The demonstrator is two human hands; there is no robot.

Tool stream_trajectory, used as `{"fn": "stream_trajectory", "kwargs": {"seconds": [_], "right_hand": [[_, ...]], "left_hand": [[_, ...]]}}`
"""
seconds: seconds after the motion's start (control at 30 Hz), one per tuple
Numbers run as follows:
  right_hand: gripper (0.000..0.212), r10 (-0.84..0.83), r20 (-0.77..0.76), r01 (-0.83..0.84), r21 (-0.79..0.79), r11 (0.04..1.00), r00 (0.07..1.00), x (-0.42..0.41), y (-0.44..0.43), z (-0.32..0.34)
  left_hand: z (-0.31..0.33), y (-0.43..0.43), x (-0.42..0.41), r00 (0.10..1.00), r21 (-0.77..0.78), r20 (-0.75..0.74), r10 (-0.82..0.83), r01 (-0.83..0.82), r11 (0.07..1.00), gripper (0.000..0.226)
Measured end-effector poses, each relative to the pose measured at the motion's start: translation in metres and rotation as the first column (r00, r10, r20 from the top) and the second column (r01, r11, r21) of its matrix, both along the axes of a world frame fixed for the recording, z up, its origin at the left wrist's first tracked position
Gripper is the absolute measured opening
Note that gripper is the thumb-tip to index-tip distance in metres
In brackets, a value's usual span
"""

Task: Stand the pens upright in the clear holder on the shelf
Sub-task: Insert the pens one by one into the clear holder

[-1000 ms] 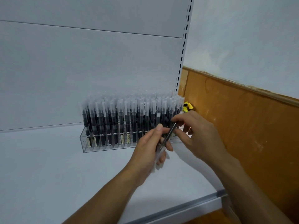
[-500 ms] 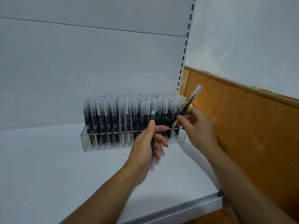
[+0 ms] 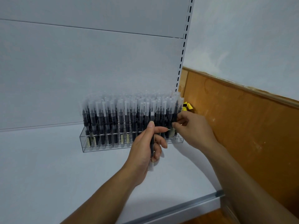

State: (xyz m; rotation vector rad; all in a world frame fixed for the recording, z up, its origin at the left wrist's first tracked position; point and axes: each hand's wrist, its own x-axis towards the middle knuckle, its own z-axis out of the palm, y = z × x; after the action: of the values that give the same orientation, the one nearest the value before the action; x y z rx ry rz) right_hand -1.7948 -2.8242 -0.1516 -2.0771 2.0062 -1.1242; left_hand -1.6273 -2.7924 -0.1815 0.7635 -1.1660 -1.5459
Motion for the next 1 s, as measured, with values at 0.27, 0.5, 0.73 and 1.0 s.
{"fn": "stream_trajectory", "kwargs": {"seconds": [0.27, 0.5, 0.73, 1.0], "right_hand": [[0.033, -0.134, -0.251, 0.127, -0.045, 0.991, 0.959, 0.003, 0.004, 0.006], [0.028, -0.099, -0.219, 0.106, 0.020, 0.994, 0.971, 0.002, 0.005, 0.005], [0.017, 0.074, 0.062, -0.069, -0.081, 0.994, 0.995, 0.003, 0.031, -0.010], [0.026, 0.253, 0.773, -0.596, 0.193, 0.780, 0.582, 0.025, 0.066, -0.016]], "left_hand": [[0.001, 0.000, 0.000, 1.000, -0.023, 0.008, -0.002, 0.003, 1.000, 0.055], [0.000, -0.001, -0.001, 1.000, -0.036, 0.001, 0.006, -0.006, 0.999, 0.055], [0.002, 0.002, -0.002, 0.998, -0.106, -0.051, 0.048, -0.053, 0.993, 0.028], [0.007, 0.007, 0.001, 0.978, -0.202, -0.129, 0.165, -0.189, 0.961, 0.017]]}}
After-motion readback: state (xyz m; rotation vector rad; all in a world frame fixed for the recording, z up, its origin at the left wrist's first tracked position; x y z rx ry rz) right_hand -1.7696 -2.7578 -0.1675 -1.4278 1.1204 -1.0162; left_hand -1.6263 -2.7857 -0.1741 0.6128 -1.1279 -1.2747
